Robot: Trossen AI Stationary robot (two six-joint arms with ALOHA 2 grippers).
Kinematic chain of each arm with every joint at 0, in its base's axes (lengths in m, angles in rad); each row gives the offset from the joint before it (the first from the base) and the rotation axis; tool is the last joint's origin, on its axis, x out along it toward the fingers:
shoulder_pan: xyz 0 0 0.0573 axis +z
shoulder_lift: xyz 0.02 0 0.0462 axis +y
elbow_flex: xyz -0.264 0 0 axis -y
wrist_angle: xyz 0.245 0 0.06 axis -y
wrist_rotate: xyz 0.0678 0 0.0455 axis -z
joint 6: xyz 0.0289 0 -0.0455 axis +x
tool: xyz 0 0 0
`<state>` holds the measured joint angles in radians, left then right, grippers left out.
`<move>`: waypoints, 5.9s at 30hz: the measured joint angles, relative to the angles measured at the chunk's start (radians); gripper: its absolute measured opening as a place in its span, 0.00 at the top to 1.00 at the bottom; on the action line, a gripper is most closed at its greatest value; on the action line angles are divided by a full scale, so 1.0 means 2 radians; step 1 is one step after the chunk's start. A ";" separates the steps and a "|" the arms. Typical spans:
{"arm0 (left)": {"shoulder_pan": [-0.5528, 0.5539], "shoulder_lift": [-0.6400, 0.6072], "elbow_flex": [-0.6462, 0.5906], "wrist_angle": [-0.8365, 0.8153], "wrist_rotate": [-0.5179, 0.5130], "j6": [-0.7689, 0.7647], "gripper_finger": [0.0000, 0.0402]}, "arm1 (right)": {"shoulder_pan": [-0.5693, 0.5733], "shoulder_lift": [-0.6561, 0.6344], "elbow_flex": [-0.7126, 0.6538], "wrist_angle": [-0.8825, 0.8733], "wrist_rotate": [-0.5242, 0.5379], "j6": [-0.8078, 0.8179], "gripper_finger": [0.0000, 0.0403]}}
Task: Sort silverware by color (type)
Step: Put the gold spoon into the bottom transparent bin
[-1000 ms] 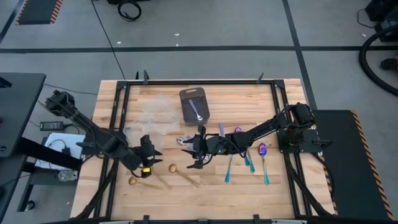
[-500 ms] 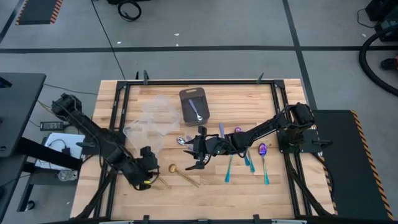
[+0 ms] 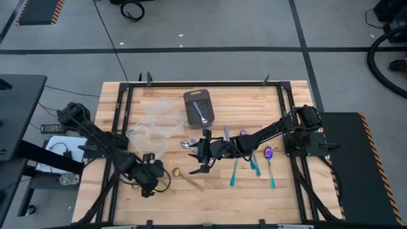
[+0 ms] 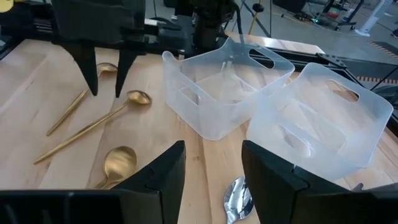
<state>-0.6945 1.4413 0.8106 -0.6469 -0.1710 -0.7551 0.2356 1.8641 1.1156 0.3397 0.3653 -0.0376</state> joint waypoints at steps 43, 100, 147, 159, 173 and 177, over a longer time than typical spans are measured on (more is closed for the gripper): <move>0.006 0.091 0.040 -0.024 -0.016 0.236 0.71 | -0.004 0.000 0.000 -0.006 -0.013 0.006 0.59; -0.011 0.077 0.069 -0.110 -0.045 0.200 0.96 | -0.004 0.000 0.000 -0.003 -0.009 0.007 0.59; 0.066 -0.125 0.041 -0.364 -0.155 0.164 0.96 | -0.004 -0.033 0.000 -0.054 0.015 0.019 0.59; 0.118 -0.124 -0.002 -0.354 -0.126 0.255 0.96 | -0.004 -0.033 0.000 -0.055 0.013 0.019 0.59; 0.149 -0.122 0.003 -0.346 -0.101 0.271 0.96 | -0.004 -0.033 0.000 -0.051 0.013 0.017 0.59; 0.179 -0.109 0.003 -0.334 -0.086 0.304 0.96 | -0.004 -0.033 0.000 -0.049 0.013 0.017 0.59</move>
<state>-0.3360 1.2239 0.8162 -1.3148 -0.3428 -0.1472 0.2272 1.7988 1.1152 0.2416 0.3908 -0.0029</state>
